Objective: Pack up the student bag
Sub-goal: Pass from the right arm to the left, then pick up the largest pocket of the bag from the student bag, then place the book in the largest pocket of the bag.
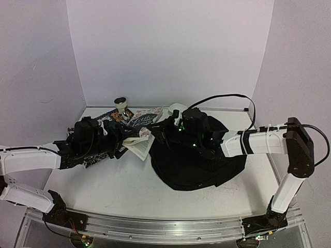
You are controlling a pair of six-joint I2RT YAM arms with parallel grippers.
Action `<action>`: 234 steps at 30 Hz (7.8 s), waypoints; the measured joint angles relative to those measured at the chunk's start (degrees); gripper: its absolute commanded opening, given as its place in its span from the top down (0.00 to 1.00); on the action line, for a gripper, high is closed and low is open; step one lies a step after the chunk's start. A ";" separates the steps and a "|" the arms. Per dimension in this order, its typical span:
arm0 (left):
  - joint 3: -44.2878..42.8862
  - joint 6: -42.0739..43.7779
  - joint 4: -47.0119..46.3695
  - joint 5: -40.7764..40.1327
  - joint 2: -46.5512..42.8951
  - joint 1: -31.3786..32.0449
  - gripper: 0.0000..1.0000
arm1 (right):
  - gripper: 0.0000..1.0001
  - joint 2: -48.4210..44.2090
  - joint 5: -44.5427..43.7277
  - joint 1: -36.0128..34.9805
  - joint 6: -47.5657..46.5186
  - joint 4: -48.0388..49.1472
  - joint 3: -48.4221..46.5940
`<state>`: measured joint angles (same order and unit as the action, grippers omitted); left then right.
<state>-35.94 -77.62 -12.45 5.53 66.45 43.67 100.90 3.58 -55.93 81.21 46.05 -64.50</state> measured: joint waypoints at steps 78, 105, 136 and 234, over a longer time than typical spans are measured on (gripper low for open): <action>1.97 7.60 -4.39 18.88 7.94 -23.98 1.00 | 0.31 0.31 -16.39 -11.44 -46.20 -57.43 -14.15; -7.65 24.30 21.62 18.49 8.58 -25.10 1.00 | 0.49 27.90 -41.74 -17.61 -49.30 -87.88 -39.24; -7.39 24.65 22.02 20.94 6.04 -25.10 1.00 | 0.61 24.56 -36.01 -17.78 -53.75 -80.66 -38.51; -8.40 14.19 1.85 39.08 17.83 -4.34 1.00 | 1.00 -3.19 -39.56 -10.41 -57.91 -71.14 -29.41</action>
<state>-44.34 -63.43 -10.60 44.62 84.27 39.33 97.71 -35.99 -66.34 23.30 -25.09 -93.91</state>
